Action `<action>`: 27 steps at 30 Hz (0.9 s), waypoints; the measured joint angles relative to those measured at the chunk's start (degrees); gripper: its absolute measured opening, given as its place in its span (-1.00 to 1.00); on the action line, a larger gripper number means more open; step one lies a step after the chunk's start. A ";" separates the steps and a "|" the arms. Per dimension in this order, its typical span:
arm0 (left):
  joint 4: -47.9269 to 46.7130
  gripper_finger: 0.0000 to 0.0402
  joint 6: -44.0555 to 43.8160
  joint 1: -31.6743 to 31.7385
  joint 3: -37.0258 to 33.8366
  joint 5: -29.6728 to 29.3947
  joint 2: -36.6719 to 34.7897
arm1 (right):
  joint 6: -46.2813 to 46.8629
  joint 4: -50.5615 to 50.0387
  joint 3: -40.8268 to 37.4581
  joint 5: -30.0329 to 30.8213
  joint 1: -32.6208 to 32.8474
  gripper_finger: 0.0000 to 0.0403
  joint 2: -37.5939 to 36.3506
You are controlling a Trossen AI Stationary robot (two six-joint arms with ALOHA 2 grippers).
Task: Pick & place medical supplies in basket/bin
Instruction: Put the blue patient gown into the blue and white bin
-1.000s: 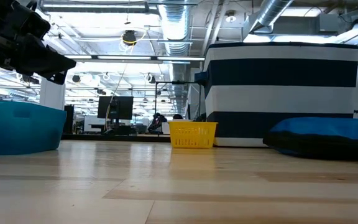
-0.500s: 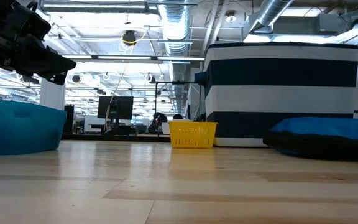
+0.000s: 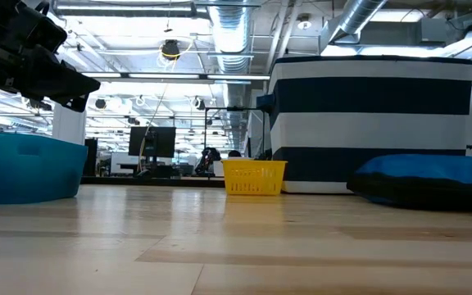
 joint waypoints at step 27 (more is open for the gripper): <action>0.00 -1.00 -0.01 -0.02 0.00 0.00 0.00 | -42.61 22.88 19.03 48.35 -21.99 -0.88 0.37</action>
